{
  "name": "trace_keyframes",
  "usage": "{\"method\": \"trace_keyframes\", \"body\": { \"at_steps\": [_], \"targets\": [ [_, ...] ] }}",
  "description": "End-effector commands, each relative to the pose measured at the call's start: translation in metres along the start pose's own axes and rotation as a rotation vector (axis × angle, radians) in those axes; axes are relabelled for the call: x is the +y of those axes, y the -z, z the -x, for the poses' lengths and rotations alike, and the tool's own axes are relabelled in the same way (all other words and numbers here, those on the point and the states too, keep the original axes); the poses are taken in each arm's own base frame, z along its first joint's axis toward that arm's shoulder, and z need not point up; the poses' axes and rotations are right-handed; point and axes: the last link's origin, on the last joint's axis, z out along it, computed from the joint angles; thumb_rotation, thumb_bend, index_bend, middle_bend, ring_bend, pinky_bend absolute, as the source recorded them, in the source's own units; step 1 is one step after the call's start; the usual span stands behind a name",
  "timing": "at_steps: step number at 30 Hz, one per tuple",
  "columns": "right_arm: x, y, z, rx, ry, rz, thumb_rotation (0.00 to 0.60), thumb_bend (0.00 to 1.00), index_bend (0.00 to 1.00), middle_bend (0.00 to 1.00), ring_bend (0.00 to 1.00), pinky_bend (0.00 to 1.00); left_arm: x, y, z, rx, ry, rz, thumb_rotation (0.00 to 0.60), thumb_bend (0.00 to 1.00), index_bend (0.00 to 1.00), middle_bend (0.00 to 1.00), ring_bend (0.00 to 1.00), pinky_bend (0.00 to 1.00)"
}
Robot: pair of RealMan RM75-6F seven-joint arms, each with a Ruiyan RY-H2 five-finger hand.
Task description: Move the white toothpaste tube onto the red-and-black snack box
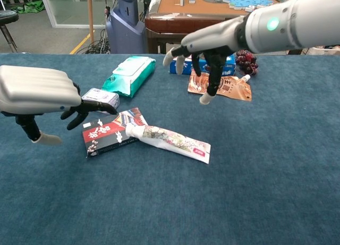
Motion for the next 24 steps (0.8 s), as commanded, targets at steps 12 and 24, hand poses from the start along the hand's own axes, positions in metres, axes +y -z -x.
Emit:
{"method": "trace_keyframes", "body": {
  "at_steps": [12, 24],
  "targets": [
    [0.11, 0.126, 0.025, 0.172, -0.105, 0.344, 0.6, 0.01, 0.02, 0.24, 0.34, 0.48, -0.066, 0.071, 0.03, 0.129, 0.347, -0.47, 0.6, 0.25, 0.08, 0.44, 0.45, 0.32],
    [0.142, 0.218, 0.085, 0.361, -0.185, 0.531, 0.6, 0.02, 0.22, 0.32, 0.34, 0.48, -0.066, 0.145, 0.076, 0.251, 0.508, -0.816, 0.6, 0.25, 0.11, 0.38, 0.42, 0.32]
  ]
}}
